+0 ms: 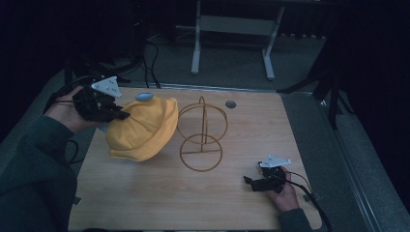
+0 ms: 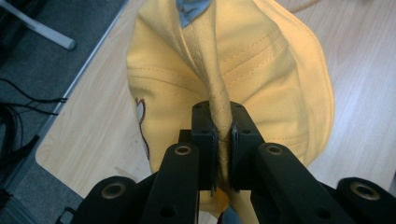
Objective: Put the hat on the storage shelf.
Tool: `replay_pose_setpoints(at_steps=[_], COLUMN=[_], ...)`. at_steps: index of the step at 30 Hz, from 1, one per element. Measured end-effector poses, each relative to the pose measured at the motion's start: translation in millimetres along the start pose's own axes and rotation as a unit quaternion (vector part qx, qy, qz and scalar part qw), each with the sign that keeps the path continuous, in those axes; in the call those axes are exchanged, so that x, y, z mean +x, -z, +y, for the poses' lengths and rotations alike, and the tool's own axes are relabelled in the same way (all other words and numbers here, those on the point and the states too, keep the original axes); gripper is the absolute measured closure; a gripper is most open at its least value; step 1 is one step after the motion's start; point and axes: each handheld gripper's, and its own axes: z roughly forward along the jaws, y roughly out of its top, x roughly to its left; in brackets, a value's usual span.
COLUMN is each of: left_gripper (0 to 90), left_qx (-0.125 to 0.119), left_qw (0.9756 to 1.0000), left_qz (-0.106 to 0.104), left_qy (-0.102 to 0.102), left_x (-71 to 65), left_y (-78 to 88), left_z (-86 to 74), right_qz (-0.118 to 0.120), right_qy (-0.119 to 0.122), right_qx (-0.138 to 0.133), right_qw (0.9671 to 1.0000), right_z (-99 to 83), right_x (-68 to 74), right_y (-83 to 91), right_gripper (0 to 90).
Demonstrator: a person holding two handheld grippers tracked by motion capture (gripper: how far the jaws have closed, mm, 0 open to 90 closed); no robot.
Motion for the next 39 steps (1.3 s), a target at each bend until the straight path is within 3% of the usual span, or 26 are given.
replay_pose_setpoints(at_steps=[16,39], left_gripper=[83.7,83.6], left_qx=[-0.027,-0.042], left_qw=[0.9996,0.9989], left_qz=[0.0,-0.005], left_qy=[-0.005,-0.02], left_x=[1.9,-1.4], left_y=[4.3,2.6], left_z=[16.2,36.0], right_qz=[0.0,0.0], right_qy=[0.0,0.002], right_qx=[0.0,0.0], right_qw=[1.0,1.0], right_z=[0.0,0.0], right_x=[0.0,-0.2], right_y=[0.0,0.0], right_gripper=[11.9,11.9])
